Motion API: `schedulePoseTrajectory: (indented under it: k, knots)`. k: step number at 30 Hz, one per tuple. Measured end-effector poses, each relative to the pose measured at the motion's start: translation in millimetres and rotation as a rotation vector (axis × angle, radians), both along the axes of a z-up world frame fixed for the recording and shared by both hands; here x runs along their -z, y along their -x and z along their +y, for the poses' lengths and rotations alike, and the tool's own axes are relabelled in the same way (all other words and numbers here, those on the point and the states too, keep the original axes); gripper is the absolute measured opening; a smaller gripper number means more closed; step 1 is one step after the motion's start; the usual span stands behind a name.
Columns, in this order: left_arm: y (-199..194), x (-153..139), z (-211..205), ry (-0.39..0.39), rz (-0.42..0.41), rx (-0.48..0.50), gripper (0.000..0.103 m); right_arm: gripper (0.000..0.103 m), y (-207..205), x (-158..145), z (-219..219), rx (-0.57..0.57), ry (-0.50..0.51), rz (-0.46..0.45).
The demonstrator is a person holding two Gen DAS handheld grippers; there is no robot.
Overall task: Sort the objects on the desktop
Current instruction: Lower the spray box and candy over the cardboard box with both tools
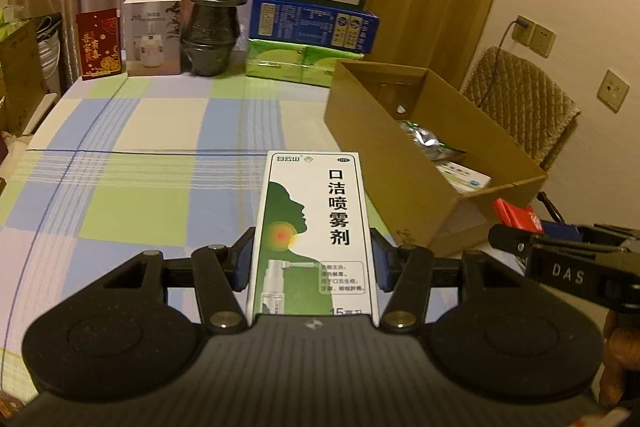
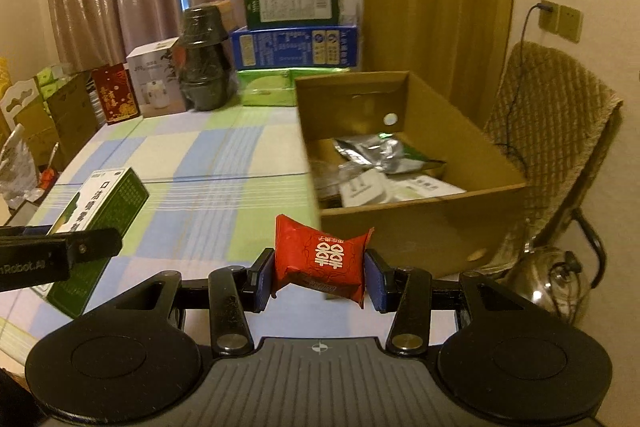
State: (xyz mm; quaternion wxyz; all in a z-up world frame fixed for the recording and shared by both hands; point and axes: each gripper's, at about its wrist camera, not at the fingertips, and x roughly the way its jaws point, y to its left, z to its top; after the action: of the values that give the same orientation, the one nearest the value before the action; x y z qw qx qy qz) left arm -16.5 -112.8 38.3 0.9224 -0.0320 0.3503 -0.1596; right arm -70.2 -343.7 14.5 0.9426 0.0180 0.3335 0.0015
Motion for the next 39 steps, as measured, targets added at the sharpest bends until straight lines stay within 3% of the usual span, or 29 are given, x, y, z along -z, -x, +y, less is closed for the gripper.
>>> schedulePoseTrajectory:
  k: [17, 39]
  knots:
    - [31, -7, -82, -0.028, 0.014, 0.134, 0.051, 0.044, 24, -15, -72, 0.094, 0.035, -0.033]
    - [15, -17, -151, -0.015, 0.029, 0.174, 0.051, 0.044, 15, -31, -126, 0.128, 0.039, -0.053]
